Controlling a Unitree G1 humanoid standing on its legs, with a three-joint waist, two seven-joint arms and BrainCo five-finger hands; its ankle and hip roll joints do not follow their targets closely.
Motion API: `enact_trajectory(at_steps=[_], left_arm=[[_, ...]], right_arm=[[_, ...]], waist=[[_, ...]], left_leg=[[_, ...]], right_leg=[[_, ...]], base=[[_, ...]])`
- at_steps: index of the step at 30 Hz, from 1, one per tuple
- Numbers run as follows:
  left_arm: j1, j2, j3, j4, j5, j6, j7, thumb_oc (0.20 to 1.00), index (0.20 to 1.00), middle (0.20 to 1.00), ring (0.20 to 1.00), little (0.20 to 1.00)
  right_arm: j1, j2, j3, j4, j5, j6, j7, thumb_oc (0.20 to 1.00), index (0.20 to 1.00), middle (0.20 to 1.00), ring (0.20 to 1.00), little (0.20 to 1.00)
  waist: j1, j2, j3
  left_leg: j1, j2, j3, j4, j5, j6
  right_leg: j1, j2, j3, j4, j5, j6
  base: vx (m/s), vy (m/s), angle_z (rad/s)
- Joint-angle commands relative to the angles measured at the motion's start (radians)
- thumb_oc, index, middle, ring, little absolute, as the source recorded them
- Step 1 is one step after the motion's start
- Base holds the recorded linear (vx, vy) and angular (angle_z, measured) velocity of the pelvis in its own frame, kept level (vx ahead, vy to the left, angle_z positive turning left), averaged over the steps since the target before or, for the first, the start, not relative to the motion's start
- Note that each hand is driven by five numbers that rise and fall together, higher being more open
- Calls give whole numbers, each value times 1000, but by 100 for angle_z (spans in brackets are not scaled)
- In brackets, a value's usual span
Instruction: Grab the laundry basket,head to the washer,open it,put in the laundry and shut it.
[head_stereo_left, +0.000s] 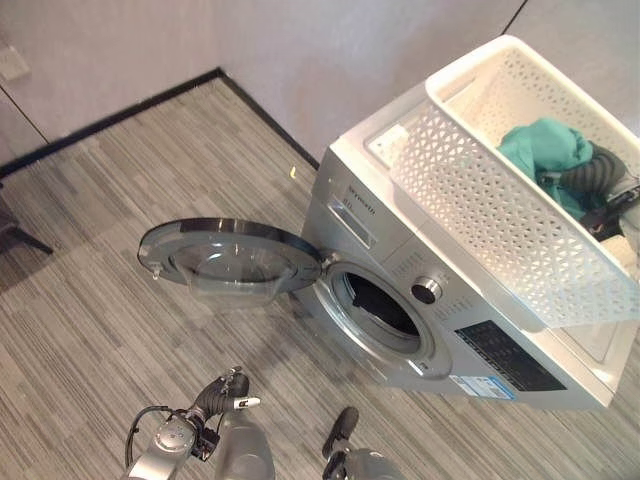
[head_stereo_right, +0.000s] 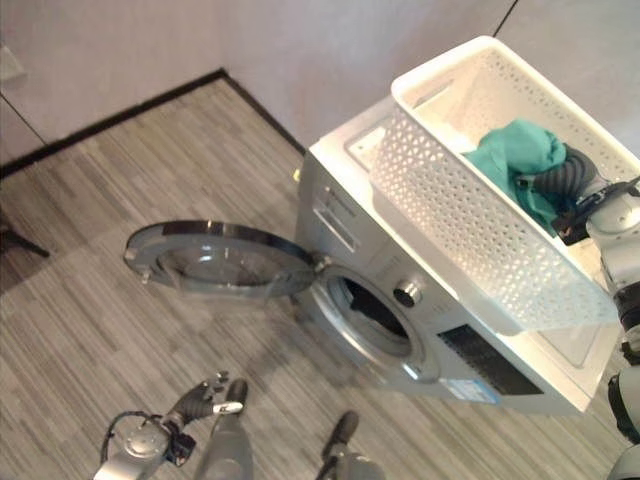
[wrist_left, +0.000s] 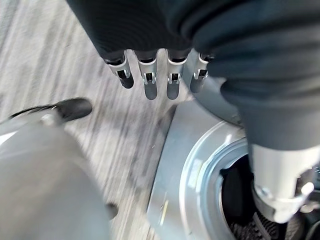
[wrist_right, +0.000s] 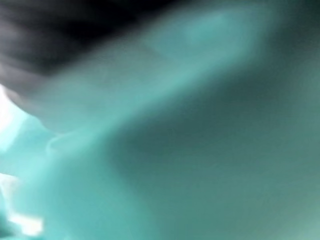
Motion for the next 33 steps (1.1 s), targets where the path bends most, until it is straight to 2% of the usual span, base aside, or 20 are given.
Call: enact_trajectory(at_steps=[1, 4, 9, 10, 14, 18, 19, 21, 23, 25, 27, 28, 30, 32, 33], left_arm=[[4, 18, -8, 7, -2, -34, 36, 1000, 1000, 1000, 1000, 1000], [11, 21, 3, -26, 9, -38, 68, 1000, 1000, 1000, 1000, 1000], [7, 37, 6, -72, 15, -44, 83, 1000, 1000, 1000, 1000, 1000], [8, 45, 35, -124, 11, -46, 101, 1000, 1000, 1000, 1000, 1000], [22, 52, 74, -190, 6, -57, 110, 1000, 1000, 1000, 1000, 1000], [34, 52, 120, -262, 13, -65, 113, 1000, 1000, 1000, 1000, 1000], [43, 59, 146, -310, 24, -72, 110, 1000, 1000, 1000, 1000, 1000], [50, 66, 158, -341, 30, -73, 111, 1000, 1000, 1000, 1000, 1000], [58, 70, 181, -387, 39, -79, 114, 1000, 1000, 1000, 1000, 1000], [78, 68, 228, -472, 43, -86, 106, 1000, 1000, 1000, 1000, 1000], [83, 74, 240, -502, 42, -88, 101, 1000, 1000, 1000, 1000, 1000], [89, 76, 262, -554, 42, -102, 93, 1000, 1000, 1000, 1000, 1000], [92, 82, 264, -590, 51, -121, 81, 1000, 1000, 1000, 1000, 1000], [83, 90, 259, -619, 53, -131, 70, 1000, 1000, 1000, 1000, 1000], [86, 91, 260, -620, 52, -131, 69, 1000, 1000, 1000, 1000, 1000]], right_arm=[[-78, -9, -60, -33, 10, -88, -235, 200, 200, 200, 200, 200], [-123, 5, -149, -98, -72, -96, -377, 200, 200, 200, 200, 200], [-194, -3, -152, -114, -102, -92, -448, 200, 200, 200, 200, 200], [-210, -13, -178, -199, -136, -85, -489, 200, 200, 200, 200, 200], [-185, -39, -215, -276, -147, -85, -494, 200, 200, 200, 200, 200], [-97, -47, -301, -404, -180, -88, -502, 200, 200, 200, 200, 200], [-19, -54, -370, -484, -186, -92, -495, 200, 200, 200, 200, 200], [14, -53, -409, -527, -187, -94, -500, 200, 200, 200, 200, 200], [58, -35, -454, -600, -176, -111, -494, 200, 200, 200, 200, 200], [178, 1, -529, -724, -172, -123, -447, 200, 200, 200, 200, 200], [234, 20, -562, -772, -161, -126, -419, 200, 200, 200, 200, 200], [341, 58, -604, -857, -129, -143, -353, 200, 200, 200, 200, 200], [473, 117, -655, -940, -80, -166, -283, 200, 200, 200, 200, 200], [563, 175, -651, -1005, -13, -184, -208, 200, 200, 200, 200, 200], [571, 179, -657, -1011, -9, -183, -203, 200, 200, 200, 200, 200]], waist=[[-8, -39, -87], [-13, -27, -134], [-25, -20, -154], [-40, -11, -169], [-53, -8, -177], [-79, 6, -177], [-91, 5, -177], [-92, 5, -177], [-106, 12, -172], [-126, 19, -165], [-129, 18, -164], [-142, 20, -161], [-156, 17, -163], [-165, 18, -160], [-164, 16, -162]], left_leg=[[70, -31, 36, 44, -149, 64], [123, -42, 45, 30, -173, 73], [140, -60, 53, 33, -177, 85], [156, -73, 63, 35, -186, 95], [171, -83, 72, 30, -190, 104], [179, -96, 80, 29, -195, 114], [186, -104, 90, 29, -200, 120], [189, -109, 97, 30, -203, 124], [194, -116, 106, 33, -208, 131], [206, -124, 125, 36, -215, 141], [209, -126, 132, 37, -217, 142], [213, -128, 142, 37, -218, 143], [218, -129, 151, 35, -219, 143], [220, -130, 160, 33, -218, 143], [221, -130, 161, 33, -218, 143]], right_leg=[[14, -31, 41, 44, -64, 55], [51, -36, 49, 42, -74, 59], [56, -48, 68, 43, -64, 62], [56, -57, 89, 48, -56, 67], [53, -65, 103, 51, -47, 73], [45, -77, 121, 56, -31, 80], [37, -85, 133, 56, -18, 88], [32, -87, 142, 57, -13, 90], [22, -93, 156, 62, -5, 91], [8, -99, 180, 72, 3, 94], [4, -101, 188, 75, 4, 95], [-2, -103, 199, 75, 12, 97], [-7, -103, 209, 71, 16, 99], [-11, -102, 217, 69, 17, 99], [-11, -102, 218, 69, 17, 99]], base=[[90, 83, -2], [89, 88, -7], [7, 85, -11], [1, 136, -13], [-12, 90, -27], [-39, 73, -11], [-40, 65, -19], [-31, 50, -18], [-27, 53, -24], [-15, 48, -35], [-13, 20, -36], [-20, 18, -30], [-18, 9, -17], [-6, -2, -12], [-7, -3, -19]])
